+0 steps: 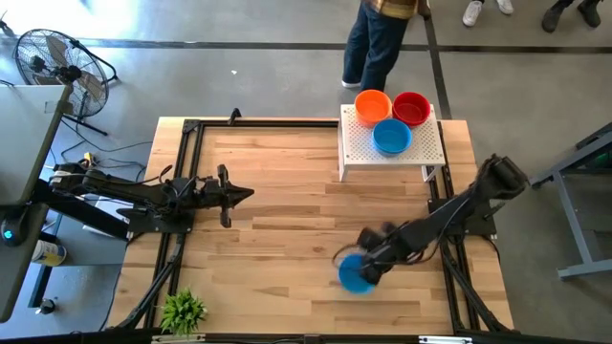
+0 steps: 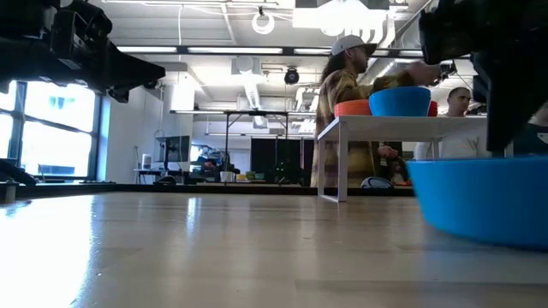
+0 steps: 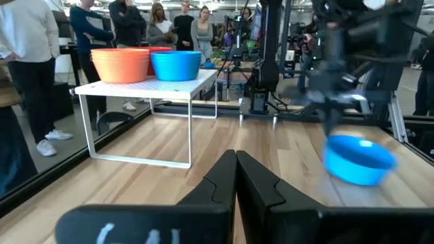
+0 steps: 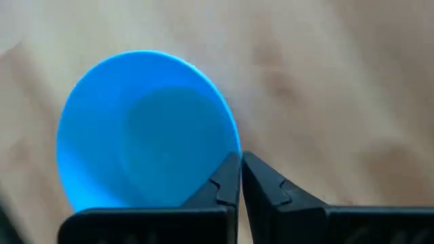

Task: Pick & Place Mini bowls
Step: Stack the blue bowl on the stacked blue bowls on the shelf

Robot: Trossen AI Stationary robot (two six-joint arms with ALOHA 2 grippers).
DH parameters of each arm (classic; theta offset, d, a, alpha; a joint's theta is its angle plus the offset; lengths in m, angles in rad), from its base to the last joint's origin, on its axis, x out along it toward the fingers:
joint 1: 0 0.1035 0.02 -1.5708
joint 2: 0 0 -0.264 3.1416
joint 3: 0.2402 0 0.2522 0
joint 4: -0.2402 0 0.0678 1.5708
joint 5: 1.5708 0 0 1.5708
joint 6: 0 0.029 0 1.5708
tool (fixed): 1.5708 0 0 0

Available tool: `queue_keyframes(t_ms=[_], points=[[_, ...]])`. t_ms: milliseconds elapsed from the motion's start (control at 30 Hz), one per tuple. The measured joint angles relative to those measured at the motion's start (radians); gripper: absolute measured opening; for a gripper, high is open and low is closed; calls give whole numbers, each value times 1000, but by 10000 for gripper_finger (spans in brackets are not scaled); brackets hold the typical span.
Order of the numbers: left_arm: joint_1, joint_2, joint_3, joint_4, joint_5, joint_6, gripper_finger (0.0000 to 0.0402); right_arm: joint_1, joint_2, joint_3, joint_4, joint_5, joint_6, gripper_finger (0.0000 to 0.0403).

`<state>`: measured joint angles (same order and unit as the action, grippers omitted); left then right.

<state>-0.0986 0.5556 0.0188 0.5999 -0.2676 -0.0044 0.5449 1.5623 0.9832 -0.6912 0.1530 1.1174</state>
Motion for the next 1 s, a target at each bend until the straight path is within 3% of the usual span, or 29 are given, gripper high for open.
queue_keyframes(t_ms=[133,267,467,767,1000], points=[[0,0,0,1,0,0,2,-20,-127,-55,-179,99,200,2],[0,0,-1,1,0,0,2,-39,-235,-169,-144,121,274,6],[0,0,-1,0,0,0,2,-31,-278,-228,117,83,26,32],[0,0,-1,-7,0,0,2,14,-44,-3,143,72,-380,128],[0,0,-1,-20,-2,-1,2,27,190,190,-33,109,-463,140]])
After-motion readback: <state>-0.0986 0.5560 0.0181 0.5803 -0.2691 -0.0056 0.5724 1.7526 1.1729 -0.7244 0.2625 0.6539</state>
